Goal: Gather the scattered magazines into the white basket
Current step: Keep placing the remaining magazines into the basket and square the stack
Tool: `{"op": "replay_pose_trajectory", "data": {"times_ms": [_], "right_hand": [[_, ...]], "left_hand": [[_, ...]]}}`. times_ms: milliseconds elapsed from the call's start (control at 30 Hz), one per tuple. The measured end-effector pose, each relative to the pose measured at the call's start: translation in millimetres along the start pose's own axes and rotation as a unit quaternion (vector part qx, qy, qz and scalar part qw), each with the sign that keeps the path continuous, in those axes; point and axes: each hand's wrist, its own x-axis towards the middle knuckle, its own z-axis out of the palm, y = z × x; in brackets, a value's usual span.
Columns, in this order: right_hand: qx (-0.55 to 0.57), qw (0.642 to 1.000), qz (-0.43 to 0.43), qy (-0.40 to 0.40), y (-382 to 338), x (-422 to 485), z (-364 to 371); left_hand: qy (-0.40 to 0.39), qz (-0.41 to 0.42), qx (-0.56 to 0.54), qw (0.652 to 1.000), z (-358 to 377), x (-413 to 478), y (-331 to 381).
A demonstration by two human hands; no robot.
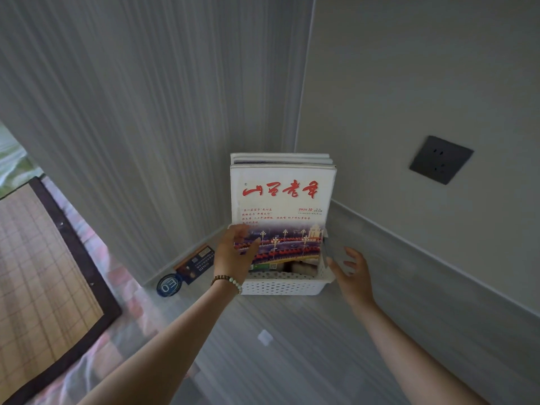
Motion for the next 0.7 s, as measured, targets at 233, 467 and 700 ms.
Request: {"op": "replay_pose_trajectory", "data": {"times_ms": [233,467,700], "right_hand": [[0.025,0.996,0.014,0.08,12.9,-16.6,-66.5],[0.012,0.975,0.059,0.215,61.8,-58.6,-232.2],[-0.014,0.94,0.109,0.324,119.2,-148.3,-424.6]], "left_hand": [[-0.191,0.008,-0.009,0.981,67.8,-36.4,45.5],[-0.34,0.046,-0.007,0.939,202.1,-111.5,106.6],[-0.46,0.062,-0.003,0.886,344.0,-242.8,171.0]]}}
